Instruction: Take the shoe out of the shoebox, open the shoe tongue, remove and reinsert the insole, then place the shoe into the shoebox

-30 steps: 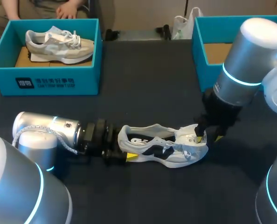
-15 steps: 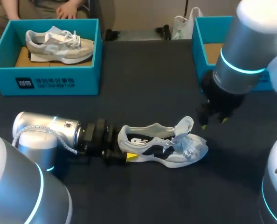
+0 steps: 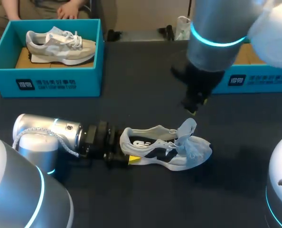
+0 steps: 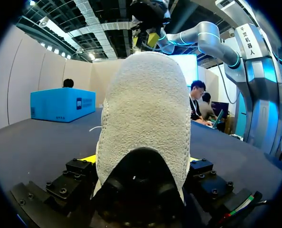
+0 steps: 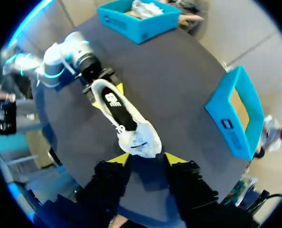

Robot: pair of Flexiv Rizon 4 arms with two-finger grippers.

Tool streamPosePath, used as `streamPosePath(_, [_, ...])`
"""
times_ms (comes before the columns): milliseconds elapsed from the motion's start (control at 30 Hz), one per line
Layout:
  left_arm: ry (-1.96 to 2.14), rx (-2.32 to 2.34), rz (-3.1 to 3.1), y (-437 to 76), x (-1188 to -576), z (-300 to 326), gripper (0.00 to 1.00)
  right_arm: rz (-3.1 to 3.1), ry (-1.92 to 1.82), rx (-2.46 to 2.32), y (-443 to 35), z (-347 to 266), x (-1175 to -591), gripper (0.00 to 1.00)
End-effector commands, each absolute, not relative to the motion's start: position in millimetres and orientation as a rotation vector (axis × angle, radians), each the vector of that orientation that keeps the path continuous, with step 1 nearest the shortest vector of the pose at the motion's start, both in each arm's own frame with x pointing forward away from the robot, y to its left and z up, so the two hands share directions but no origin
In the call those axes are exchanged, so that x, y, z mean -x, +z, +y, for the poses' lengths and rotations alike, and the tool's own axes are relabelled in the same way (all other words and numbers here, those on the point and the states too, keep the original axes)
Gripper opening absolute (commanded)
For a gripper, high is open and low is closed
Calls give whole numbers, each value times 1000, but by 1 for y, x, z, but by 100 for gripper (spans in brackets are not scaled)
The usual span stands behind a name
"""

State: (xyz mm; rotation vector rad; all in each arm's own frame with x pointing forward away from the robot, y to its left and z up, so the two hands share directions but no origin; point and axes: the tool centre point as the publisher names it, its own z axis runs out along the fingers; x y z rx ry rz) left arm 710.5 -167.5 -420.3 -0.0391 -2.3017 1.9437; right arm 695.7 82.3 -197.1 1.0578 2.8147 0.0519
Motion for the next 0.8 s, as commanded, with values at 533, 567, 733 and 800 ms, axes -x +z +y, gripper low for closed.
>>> streamPosePath(533, [1944,36,-2305,-420,-709,-168,0,3018,24,-22,-227,155,-700,0])
streamPosePath(567, [1944,36,-2305,-420,-709,-168,0,3018,24,-22,-227,155,-700,0])
streamPosePath(733, [1944,36,-2305,-420,-709,-168,0,3018,24,-22,-227,155,-700,0])
streamPosePath(800, [1944,36,-2305,-420,-709,-168,0,3024,-13,1,-233,163,-701,0])
